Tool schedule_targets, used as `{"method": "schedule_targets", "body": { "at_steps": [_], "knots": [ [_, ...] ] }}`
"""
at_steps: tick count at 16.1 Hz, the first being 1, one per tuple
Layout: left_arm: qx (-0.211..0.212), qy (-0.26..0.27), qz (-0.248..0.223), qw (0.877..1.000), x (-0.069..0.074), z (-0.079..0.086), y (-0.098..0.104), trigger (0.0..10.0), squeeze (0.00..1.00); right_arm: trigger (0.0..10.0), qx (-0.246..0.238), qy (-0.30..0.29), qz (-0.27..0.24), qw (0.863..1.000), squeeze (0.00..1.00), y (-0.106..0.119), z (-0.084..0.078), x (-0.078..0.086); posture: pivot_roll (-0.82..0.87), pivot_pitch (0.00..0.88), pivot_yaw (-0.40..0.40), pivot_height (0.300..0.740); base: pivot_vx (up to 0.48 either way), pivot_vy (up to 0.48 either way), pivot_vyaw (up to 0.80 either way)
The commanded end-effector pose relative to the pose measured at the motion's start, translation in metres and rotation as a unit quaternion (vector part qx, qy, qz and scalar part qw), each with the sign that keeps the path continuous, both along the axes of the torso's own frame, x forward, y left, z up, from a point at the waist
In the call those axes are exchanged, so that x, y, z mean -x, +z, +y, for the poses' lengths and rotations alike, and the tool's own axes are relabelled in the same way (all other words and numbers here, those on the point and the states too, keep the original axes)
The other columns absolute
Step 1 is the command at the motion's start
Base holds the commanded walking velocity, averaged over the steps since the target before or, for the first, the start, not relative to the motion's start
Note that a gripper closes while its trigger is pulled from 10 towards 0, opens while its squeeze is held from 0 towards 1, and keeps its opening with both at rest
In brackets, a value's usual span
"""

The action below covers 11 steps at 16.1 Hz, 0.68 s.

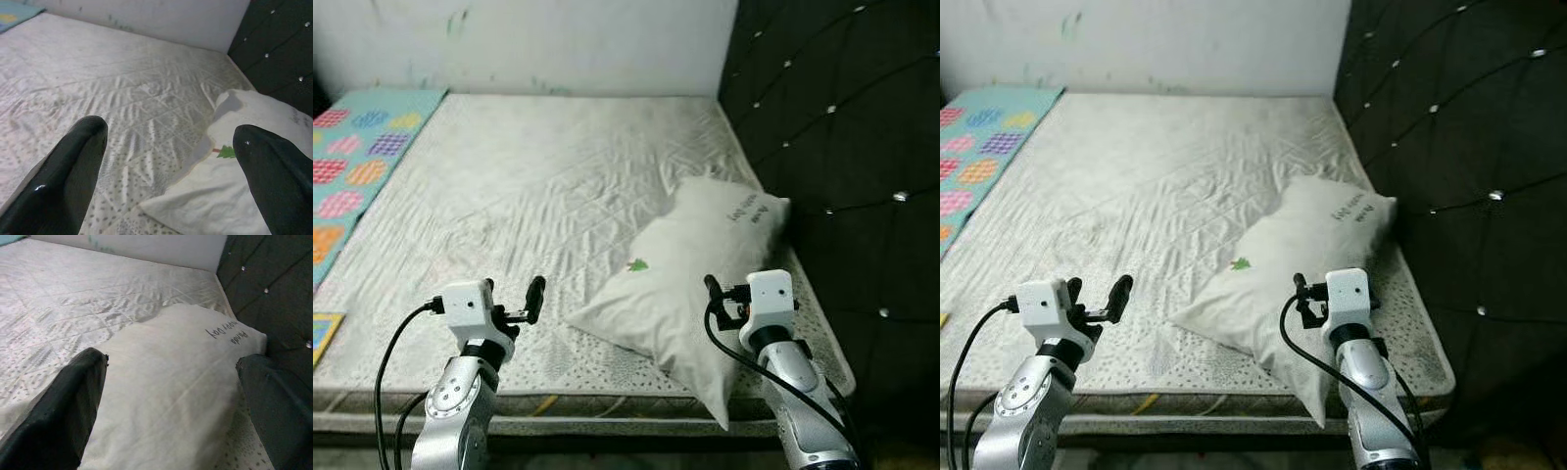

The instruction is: Clean up the room

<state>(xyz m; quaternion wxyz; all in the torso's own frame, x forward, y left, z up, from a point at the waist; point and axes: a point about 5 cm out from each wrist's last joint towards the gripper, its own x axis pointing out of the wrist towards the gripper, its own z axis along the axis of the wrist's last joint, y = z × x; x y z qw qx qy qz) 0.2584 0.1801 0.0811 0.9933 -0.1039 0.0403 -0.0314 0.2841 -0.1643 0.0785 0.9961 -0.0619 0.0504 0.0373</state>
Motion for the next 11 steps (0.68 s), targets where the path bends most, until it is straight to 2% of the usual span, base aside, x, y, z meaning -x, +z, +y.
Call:
{"method": "schedule_targets", "body": {
  "at_steps": [1,6,11],
  "knots": [
    [-0.003,0.004,0.006,1.000,-0.0006,0.0020,-0.0011,10.0,0.00,10.0,0.000,0.001,0.001,1.000,0.00,-0.0004,0.0001,0.0000,-0.14,0.000,0.006,0.740,0.000,0.000,0.00],
    [-0.003,0.004,0.008,1.000,-0.0017,0.0021,-0.0010,10.0,0.00,10.0,0.000,0.001,0.001,1.000,0.00,0.0002,0.0001,-0.0011,-0.14,0.000,0.005,0.740,0.000,0.480,0.00],
    [-0.003,0.007,0.005,1.000,-0.0027,0.0022,-0.0001,10.0,0.00,10.0,0.001,0.001,0.000,1.000,0.00,0.0006,-0.0002,-0.0023,-0.14,0.000,0.004,0.740,0.000,0.000,0.00]
  ]
}}
